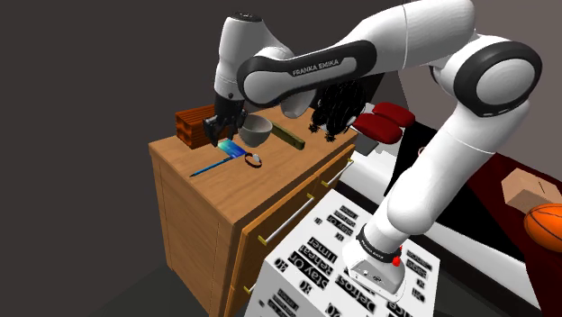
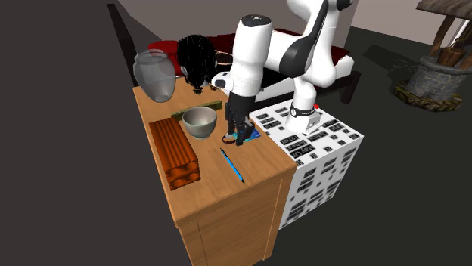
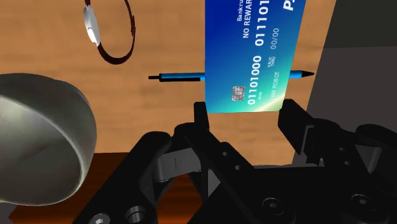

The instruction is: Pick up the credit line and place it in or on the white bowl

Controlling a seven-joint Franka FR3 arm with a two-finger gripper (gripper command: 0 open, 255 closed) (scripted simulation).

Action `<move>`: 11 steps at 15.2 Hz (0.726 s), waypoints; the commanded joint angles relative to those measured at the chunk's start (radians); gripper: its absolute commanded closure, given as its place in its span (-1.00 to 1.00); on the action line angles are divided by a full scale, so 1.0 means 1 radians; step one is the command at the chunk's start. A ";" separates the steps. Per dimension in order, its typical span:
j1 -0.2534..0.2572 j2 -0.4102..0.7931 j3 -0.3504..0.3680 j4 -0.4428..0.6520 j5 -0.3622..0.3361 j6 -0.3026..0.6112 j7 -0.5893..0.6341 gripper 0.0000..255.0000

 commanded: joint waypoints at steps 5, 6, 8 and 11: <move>0.000 -0.023 -0.001 0.059 0.015 -0.079 -0.015 1.00; 0.000 -0.026 -0.002 0.069 0.017 -0.092 -0.017 1.00; 0.000 -0.032 -0.002 0.089 0.021 -0.119 -0.021 1.00; -0.001 -0.039 -0.003 0.115 0.025 -0.150 -0.026 1.00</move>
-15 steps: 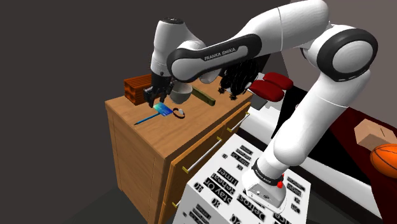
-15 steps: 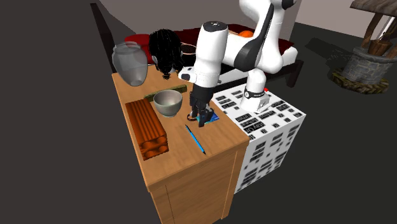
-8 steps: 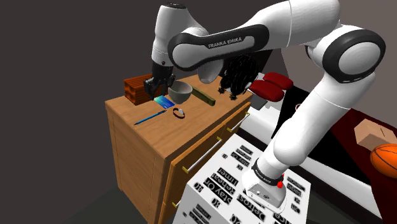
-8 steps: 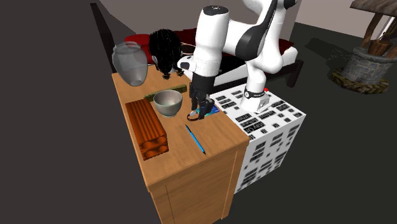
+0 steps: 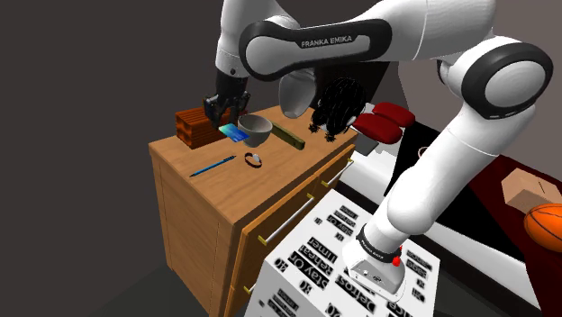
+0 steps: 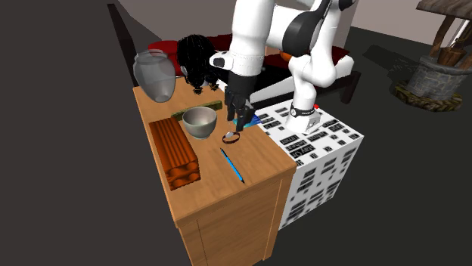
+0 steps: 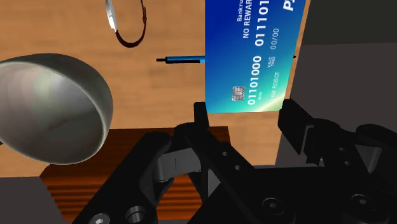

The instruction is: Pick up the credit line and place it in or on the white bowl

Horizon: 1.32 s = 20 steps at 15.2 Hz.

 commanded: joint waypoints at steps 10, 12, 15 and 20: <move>-0.108 0.044 -0.122 0.071 0.012 -0.015 -0.236 1.00; -0.129 0.063 -0.143 0.097 0.013 -0.020 -0.280 1.00; -0.161 0.100 -0.174 0.146 0.015 -0.030 -0.344 1.00; -0.181 0.133 -0.194 0.149 0.014 0.001 -0.383 1.00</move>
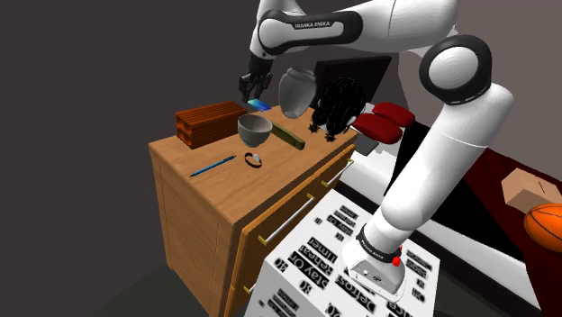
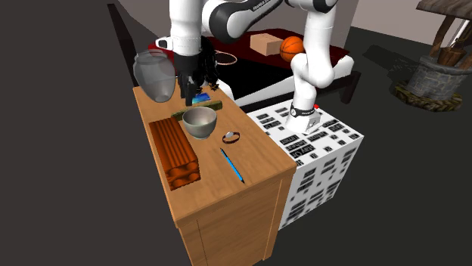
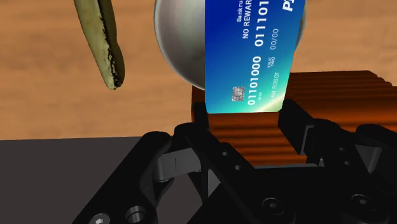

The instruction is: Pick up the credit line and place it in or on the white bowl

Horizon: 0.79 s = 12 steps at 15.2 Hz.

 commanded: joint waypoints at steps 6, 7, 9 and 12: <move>-0.002 0.018 -0.002 -0.070 -0.006 0.089 0.002 1.00; -0.002 0.022 -0.002 -0.080 -0.007 0.101 0.003 1.00; -0.001 0.029 -0.003 -0.098 -0.010 0.127 0.006 1.00; -0.001 0.041 -0.003 -0.124 -0.014 0.165 0.009 1.00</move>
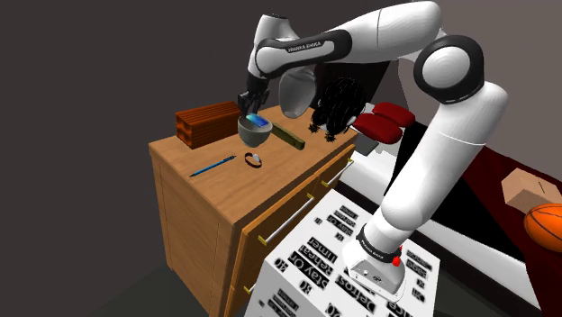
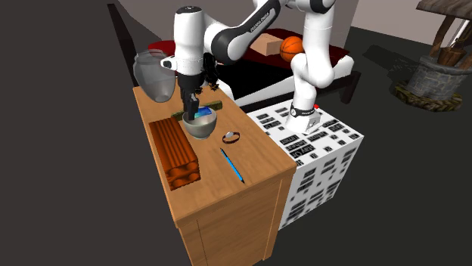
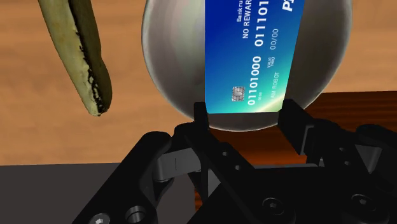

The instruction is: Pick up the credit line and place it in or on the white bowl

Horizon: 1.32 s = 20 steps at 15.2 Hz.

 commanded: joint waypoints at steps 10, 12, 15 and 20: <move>0.001 0.011 0.000 -0.010 -0.004 0.021 0.003 -1.00; 0.001 0.012 0.000 -0.010 -0.004 0.021 0.003 -1.00; 0.000 -0.005 0.001 0.004 0.001 -0.009 -0.001 -1.00; 0.000 -0.045 0.002 0.049 0.013 -0.092 -0.008 -1.00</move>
